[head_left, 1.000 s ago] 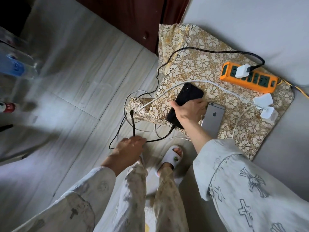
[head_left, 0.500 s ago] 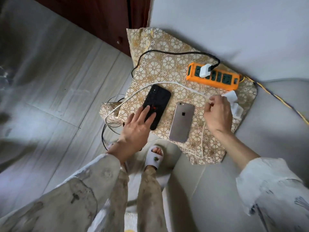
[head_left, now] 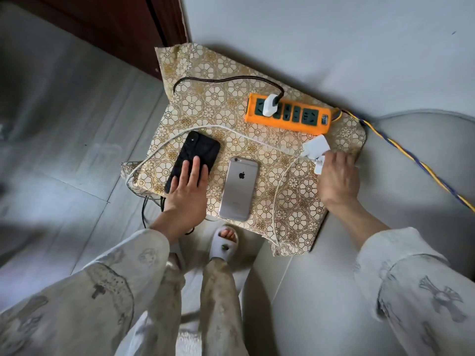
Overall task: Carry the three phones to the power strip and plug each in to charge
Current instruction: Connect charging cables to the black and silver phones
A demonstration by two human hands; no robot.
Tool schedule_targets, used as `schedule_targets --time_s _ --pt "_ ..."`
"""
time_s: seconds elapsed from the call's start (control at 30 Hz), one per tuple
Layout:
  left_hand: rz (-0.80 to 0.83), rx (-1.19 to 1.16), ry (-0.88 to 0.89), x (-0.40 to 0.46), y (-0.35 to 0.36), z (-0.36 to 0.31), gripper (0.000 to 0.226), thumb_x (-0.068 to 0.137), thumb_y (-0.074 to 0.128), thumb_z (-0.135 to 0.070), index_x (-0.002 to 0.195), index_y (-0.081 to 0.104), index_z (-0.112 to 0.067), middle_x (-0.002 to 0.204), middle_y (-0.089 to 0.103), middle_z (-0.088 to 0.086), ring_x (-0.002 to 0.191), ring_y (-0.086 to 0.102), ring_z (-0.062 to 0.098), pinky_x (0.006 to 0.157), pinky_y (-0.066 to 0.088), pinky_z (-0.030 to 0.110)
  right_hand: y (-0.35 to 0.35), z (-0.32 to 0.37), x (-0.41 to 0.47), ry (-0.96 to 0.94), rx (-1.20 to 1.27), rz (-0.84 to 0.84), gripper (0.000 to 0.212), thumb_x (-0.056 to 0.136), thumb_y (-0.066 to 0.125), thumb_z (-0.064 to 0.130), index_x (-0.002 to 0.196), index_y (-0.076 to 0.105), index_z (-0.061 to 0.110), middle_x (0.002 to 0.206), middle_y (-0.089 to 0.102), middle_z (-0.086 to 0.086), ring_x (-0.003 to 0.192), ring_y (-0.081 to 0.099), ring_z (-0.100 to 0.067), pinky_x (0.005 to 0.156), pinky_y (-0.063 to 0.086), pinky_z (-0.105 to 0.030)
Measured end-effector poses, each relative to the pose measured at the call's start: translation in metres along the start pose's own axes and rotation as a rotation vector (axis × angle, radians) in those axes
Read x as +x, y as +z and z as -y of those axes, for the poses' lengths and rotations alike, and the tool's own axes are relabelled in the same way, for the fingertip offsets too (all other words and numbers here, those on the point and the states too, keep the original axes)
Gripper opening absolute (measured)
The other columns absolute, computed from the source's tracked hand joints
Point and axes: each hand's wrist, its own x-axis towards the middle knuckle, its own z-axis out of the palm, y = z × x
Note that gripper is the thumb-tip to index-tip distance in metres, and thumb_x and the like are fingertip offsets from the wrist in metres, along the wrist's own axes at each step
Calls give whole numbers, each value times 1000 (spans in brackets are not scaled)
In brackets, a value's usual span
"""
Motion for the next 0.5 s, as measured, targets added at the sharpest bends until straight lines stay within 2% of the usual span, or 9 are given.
schedule_targets --time_s 0.1,0.23,0.3,0.4,0.43,0.5 --pt "-23 -20 -5 -2 3 -2 71 92 37 -17 144 -10 -10 154 -21 11 142 -16 31 117 8 48 -4 -3 1 -65 127 -57 38 82 60 7 115 46 -3 117 53 -23 112 47 -37 94 39 -41" --pt "-95 -59 9 -1 2 0 67 93 36 -18 145 -5 -12 155 -17 8 142 -15 31 118 7 48 -27 6 5 -89 626 -104 50 75 70 18 116 47 2 116 53 -18 103 53 -29 83 45 -31" --pt "-95 -83 7 4 -2 0 66 94 35 -23 145 -5 -12 155 -16 8 142 -14 33 117 6 49 -42 11 20 -109 769 -68 51 76 71 19 120 48 7 119 55 -14 100 56 -24 81 49 -25" --pt "-58 -104 -10 10 -6 -2 65 94 34 -24 145 -5 -11 155 -16 10 142 -13 34 117 7 51 -60 21 52 -105 824 10 50 74 72 18 119 52 10 119 61 -13 105 59 -27 92 48 -42" --pt "-47 -107 -15 10 -6 -2 65 94 34 -22 145 -5 -11 155 -17 10 142 -13 35 116 7 52 -63 25 60 -99 829 33 51 72 73 18 119 52 12 119 62 -10 104 60 -24 92 48 -40" --pt "-35 -121 -17 10 -6 -3 67 93 35 -17 145 -5 -11 155 -18 9 142 -14 34 116 7 52 -68 29 73 -104 828 51 55 71 75 16 120 52 15 120 61 -4 99 60 -15 87 47 -28"
